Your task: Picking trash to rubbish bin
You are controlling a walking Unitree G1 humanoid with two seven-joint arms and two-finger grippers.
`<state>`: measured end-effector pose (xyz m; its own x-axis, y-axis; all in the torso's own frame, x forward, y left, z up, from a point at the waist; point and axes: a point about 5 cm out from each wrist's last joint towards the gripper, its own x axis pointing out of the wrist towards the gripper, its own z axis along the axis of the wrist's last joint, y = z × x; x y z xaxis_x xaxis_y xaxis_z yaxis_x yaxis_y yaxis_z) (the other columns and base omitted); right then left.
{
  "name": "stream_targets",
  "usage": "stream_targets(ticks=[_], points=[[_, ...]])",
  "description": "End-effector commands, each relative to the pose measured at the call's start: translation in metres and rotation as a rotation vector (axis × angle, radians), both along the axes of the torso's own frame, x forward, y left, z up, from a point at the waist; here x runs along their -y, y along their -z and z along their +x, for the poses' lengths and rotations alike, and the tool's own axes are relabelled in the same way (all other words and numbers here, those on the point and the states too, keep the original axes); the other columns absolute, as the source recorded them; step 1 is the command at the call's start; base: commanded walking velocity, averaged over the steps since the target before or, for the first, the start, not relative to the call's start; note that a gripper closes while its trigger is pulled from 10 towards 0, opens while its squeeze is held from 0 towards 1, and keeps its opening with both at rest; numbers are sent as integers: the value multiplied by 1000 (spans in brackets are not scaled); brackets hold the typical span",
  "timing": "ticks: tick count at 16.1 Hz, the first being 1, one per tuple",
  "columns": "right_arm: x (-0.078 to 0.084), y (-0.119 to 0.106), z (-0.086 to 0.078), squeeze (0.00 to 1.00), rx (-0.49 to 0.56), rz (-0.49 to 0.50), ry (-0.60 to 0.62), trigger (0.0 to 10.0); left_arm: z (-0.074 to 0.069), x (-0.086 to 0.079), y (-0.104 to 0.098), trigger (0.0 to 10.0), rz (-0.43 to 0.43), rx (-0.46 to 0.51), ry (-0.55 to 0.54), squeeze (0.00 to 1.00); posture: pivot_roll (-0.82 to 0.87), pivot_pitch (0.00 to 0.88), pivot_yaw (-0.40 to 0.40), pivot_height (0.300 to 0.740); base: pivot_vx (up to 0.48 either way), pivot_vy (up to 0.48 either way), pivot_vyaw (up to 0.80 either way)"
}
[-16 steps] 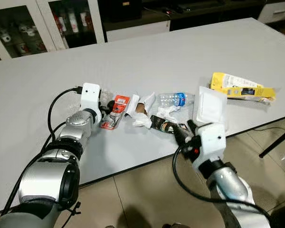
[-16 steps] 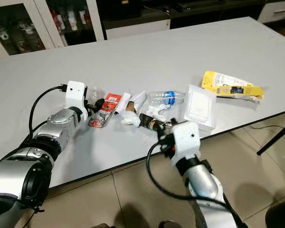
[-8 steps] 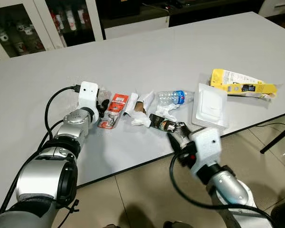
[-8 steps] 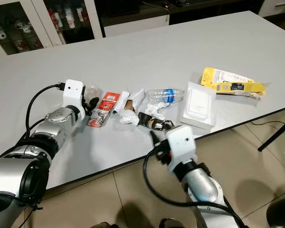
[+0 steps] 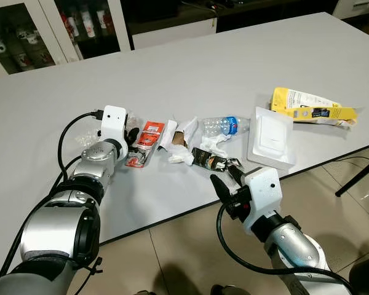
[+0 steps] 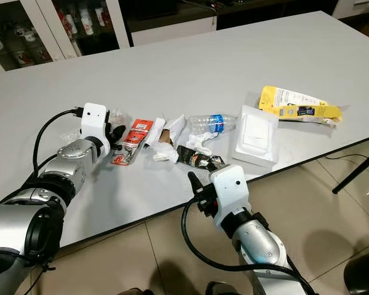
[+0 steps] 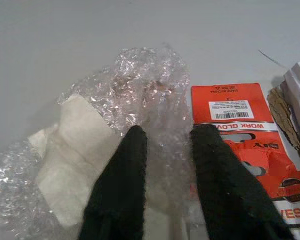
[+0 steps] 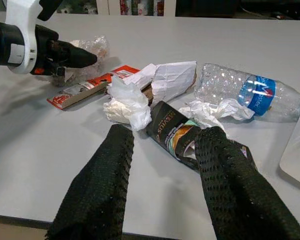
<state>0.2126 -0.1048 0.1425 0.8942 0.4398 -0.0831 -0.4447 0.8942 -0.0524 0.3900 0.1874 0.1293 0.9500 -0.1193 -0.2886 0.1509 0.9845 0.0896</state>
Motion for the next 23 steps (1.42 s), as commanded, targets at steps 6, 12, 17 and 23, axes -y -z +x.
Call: stream_targets(ticks=[6,12,17,23], points=[[0,-2,0,0,5,7,-4,10000,-2,-8,3,0,-35,-15,-28,0,-211,107,68,740,0,0,0],[0,-4,14,0,44,15,35,10000,3,-22,-17,0,-209,82,-103,0,-179,76,61,740,0,0,0],[-10,-11,43,0,119,68,46,10000,7,-38,-66,0,-506,373,-12,0,-35,0,8,740,0,0,0],[-6,-21,67,0,220,70,80,10000,-41,-10,-88,0,-648,574,206,0,36,0,-51,740,0,0,0]])
